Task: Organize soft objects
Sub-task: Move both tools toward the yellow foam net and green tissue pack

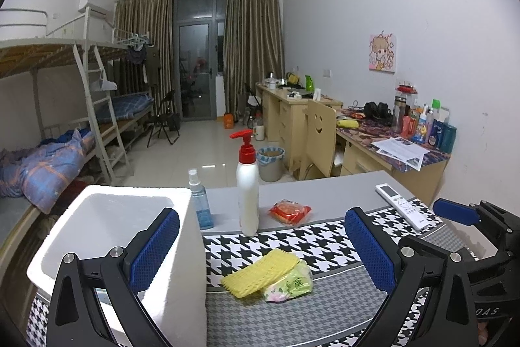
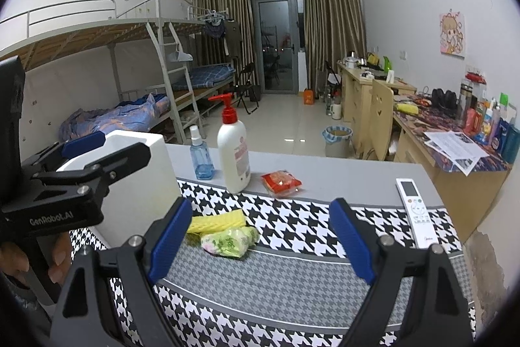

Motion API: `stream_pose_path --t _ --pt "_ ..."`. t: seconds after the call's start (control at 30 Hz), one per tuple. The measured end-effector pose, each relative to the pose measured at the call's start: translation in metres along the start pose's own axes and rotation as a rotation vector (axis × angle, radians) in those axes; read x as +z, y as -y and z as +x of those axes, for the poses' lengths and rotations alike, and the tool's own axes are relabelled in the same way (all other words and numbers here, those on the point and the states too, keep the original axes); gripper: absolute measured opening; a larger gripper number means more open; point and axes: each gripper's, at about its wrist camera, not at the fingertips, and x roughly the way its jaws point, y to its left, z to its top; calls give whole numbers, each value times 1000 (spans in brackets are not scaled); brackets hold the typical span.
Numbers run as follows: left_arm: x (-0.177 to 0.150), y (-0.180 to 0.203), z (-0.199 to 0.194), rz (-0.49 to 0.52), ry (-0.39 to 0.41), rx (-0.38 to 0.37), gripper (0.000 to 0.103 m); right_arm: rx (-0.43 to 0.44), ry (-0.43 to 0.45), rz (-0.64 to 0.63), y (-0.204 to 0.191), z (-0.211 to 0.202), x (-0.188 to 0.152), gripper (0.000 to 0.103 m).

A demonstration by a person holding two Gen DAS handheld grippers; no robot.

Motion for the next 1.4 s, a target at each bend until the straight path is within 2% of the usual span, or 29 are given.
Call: stream_pose_path --t 1.1,1.4 --pt "-19 23 60 15 -151 -34 102 -37 -62 64 27 13 -17 89" --pt "-25 24 83 10 -219 -56 102 -47 -80 83 34 18 -22 89"
